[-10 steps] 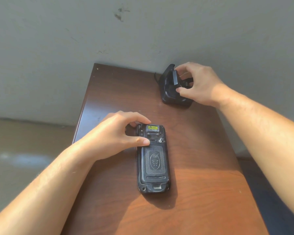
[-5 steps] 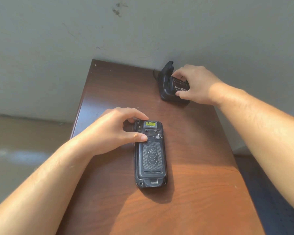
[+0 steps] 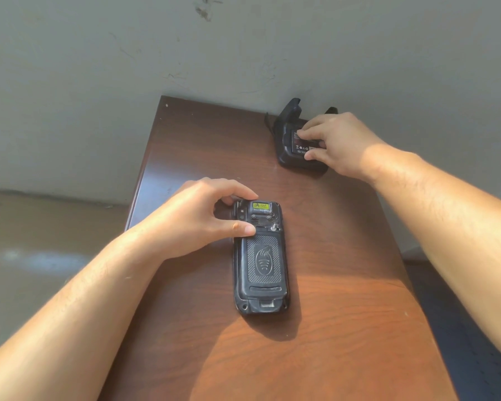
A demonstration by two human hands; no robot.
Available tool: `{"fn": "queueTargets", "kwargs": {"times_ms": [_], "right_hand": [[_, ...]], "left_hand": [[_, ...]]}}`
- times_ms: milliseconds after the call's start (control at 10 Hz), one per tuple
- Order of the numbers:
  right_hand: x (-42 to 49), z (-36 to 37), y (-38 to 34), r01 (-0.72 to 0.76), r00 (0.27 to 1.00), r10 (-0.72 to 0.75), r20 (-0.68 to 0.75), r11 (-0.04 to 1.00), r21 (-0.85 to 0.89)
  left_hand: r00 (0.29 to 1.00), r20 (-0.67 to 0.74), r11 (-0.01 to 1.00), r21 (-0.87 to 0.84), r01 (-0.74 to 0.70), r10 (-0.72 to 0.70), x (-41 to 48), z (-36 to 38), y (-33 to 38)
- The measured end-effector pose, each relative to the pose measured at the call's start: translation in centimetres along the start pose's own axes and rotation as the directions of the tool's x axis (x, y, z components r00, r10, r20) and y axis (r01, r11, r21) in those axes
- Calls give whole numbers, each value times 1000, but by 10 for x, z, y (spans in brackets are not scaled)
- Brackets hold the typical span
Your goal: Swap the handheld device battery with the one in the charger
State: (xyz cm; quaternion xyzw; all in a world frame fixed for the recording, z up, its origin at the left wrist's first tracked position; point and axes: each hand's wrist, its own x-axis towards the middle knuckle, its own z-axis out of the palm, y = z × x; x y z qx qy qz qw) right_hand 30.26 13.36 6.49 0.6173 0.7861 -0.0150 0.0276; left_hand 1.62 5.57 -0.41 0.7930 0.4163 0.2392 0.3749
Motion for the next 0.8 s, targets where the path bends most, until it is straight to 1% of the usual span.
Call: {"fn": "queueTargets", "kwargs": {"times_ms": [200,400,500,600,700,800], "right_hand": [[-4,7,3,-4,998,8,-59,998,65],[-4,9,0,-63,996,69,-56,992,105],[-8,11,-2,-58,995,67,-79,991,119],[-13,15,-7,-86,991,97,-96,991,106],[-29,10,-23,-99,975,138,-175,972,215],[-47,2,-41,-25,952,121,-280,945,325]], "left_hand": [[1000,-7,1000,8,0,0,0,-1,2],[1000,0,1000,-2,13,-13,1,-1,1],[1000,12,999,-24,25,-25,1,-3,1],[999,7,999,-30,35,-35,2,-3,4],[998,-47,998,-60,36,-39,-1,-2,9],[990,-130,996,-78,50,-60,-8,4,18]]}}
